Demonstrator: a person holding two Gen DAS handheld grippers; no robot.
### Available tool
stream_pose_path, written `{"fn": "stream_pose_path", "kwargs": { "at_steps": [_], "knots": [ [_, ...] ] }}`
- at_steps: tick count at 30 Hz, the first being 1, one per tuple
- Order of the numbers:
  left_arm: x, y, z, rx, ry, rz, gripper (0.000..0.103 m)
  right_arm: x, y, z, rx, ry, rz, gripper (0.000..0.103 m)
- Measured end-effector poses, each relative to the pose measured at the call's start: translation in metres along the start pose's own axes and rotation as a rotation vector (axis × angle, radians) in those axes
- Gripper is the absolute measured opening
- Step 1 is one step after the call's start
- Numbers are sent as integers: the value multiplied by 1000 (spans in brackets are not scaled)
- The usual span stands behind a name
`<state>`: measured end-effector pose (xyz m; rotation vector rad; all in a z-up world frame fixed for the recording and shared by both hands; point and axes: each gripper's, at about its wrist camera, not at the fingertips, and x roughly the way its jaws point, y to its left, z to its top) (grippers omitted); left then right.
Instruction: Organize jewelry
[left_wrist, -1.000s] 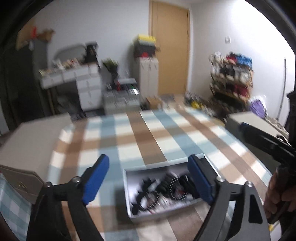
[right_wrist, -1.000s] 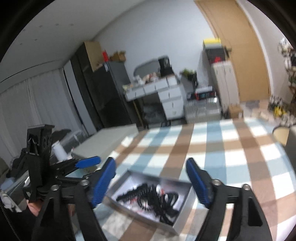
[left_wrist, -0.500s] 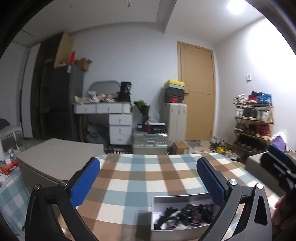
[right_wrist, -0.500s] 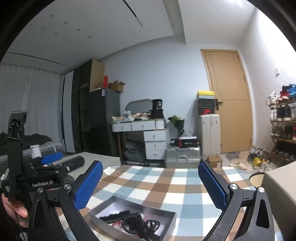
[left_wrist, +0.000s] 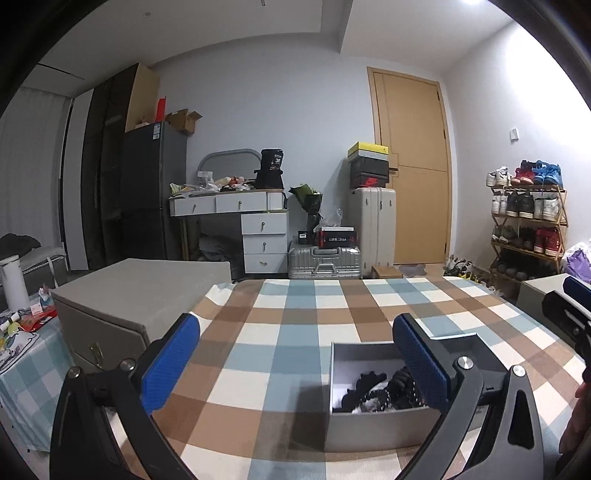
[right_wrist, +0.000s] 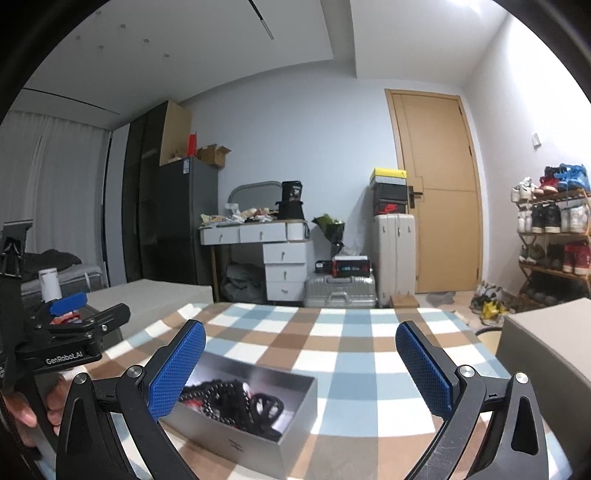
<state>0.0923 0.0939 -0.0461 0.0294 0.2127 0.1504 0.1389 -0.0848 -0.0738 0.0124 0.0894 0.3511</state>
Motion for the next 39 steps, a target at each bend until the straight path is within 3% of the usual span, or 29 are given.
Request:
{"fn": "stream_pose_path", "kwargs": {
  "at_steps": [6,12,17,39],
  "knots": [
    [8,-5,-8,4,82,-30,102,4,-1,-4,6,36,0,103],
    [4,-4,-8,-15,98,-4,102,38,1,-12,-7,216,-24,103],
    [1,-4,-7,-18,97,-6,102,26,7,-13,-35,168,-1,103],
    [3,-5,-6,-21,99,-2,102,28,1,-11,-14,188,-5,103]
  ]
}}
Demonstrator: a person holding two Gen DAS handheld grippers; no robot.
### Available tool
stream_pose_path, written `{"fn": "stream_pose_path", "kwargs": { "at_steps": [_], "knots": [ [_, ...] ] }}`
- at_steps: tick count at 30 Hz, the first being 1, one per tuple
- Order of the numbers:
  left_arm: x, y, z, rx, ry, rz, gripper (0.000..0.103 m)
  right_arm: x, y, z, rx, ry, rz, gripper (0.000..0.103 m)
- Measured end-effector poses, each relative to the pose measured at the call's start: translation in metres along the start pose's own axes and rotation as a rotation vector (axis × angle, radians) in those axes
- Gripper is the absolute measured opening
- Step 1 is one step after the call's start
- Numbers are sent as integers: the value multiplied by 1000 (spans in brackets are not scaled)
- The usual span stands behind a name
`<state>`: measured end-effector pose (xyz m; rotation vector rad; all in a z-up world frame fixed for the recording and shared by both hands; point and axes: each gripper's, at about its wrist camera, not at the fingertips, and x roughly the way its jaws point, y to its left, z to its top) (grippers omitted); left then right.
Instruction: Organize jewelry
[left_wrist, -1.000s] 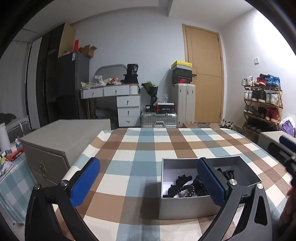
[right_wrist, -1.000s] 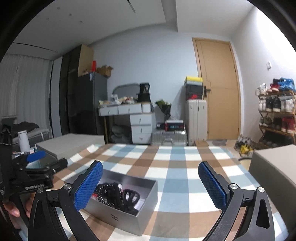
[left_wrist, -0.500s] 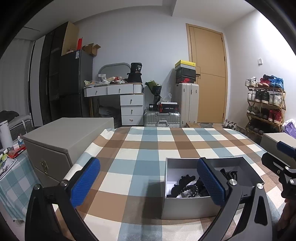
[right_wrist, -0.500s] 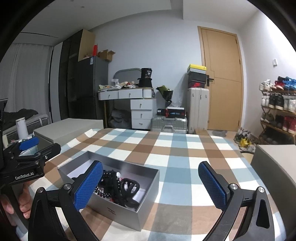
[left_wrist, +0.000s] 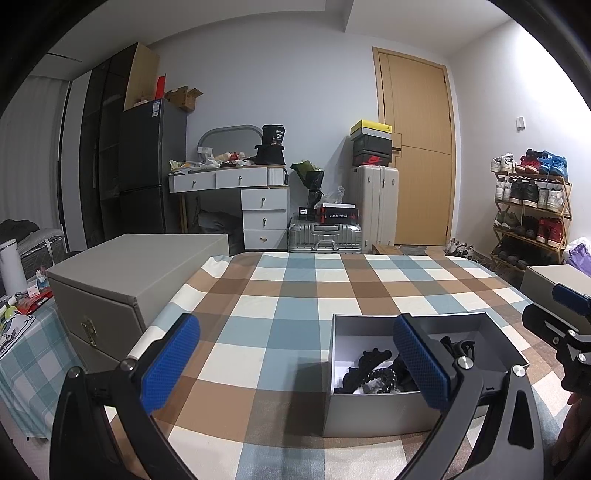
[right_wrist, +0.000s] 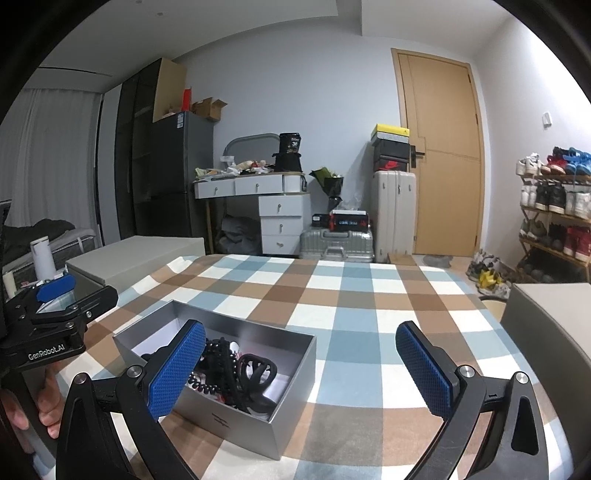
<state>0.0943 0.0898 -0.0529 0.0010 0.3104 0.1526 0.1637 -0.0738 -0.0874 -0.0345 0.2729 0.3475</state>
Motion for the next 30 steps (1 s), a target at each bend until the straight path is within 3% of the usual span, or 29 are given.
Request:
{"fn": "stream_pose_path", "kwargs": {
  "at_steps": [30],
  "knots": [
    [2,1,0,-5,3,14,102,1,3,1,-11,-3,-11,103]
  ]
}}
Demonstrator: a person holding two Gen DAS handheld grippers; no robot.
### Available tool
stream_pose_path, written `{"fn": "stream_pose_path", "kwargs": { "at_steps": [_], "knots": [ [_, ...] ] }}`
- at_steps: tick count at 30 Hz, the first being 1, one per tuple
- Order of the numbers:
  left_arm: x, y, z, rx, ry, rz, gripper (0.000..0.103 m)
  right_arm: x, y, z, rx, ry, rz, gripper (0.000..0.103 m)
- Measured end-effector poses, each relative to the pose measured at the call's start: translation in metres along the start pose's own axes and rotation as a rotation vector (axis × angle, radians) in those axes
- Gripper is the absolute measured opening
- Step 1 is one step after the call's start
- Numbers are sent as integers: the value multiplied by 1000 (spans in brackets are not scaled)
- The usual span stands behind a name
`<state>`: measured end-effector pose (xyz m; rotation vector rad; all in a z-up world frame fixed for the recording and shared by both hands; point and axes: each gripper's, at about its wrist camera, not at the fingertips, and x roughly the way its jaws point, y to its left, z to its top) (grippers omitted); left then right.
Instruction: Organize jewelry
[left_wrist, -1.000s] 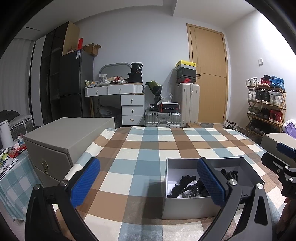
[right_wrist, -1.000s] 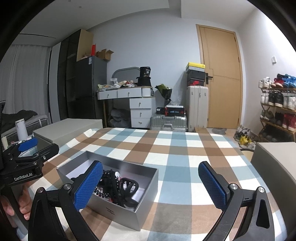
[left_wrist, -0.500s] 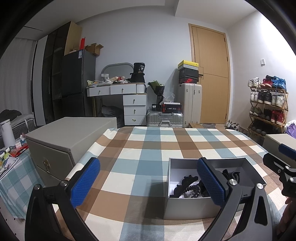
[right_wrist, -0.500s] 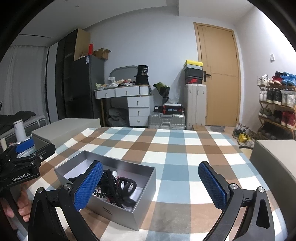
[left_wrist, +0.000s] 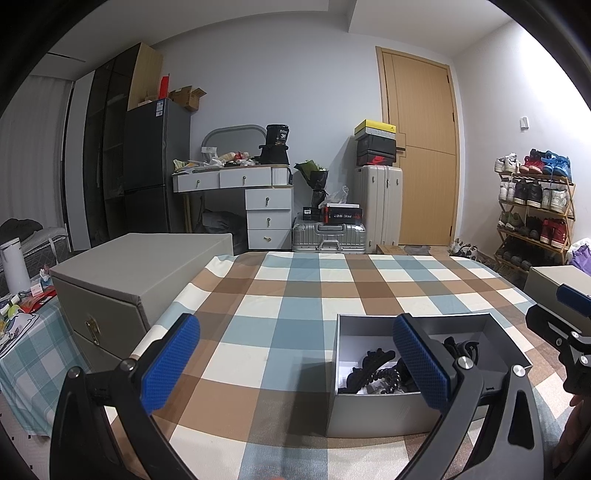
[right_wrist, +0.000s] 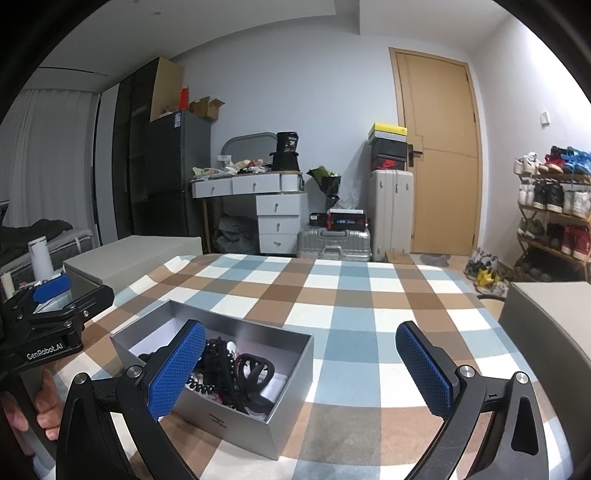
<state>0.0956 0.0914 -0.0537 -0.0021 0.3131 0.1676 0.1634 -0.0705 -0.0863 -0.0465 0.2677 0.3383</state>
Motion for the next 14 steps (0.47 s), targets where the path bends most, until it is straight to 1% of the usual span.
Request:
{"fn": "stream_pose_path", "kwargs": {
  "at_steps": [11,14],
  "knots": [
    [0,-3,0,9,3,-16,102,-1,1,0,-3,-7,2,103],
    [0,-4,0,13,5,-9,102,-1,1,0,-3,-7,2,103]
  ]
}}
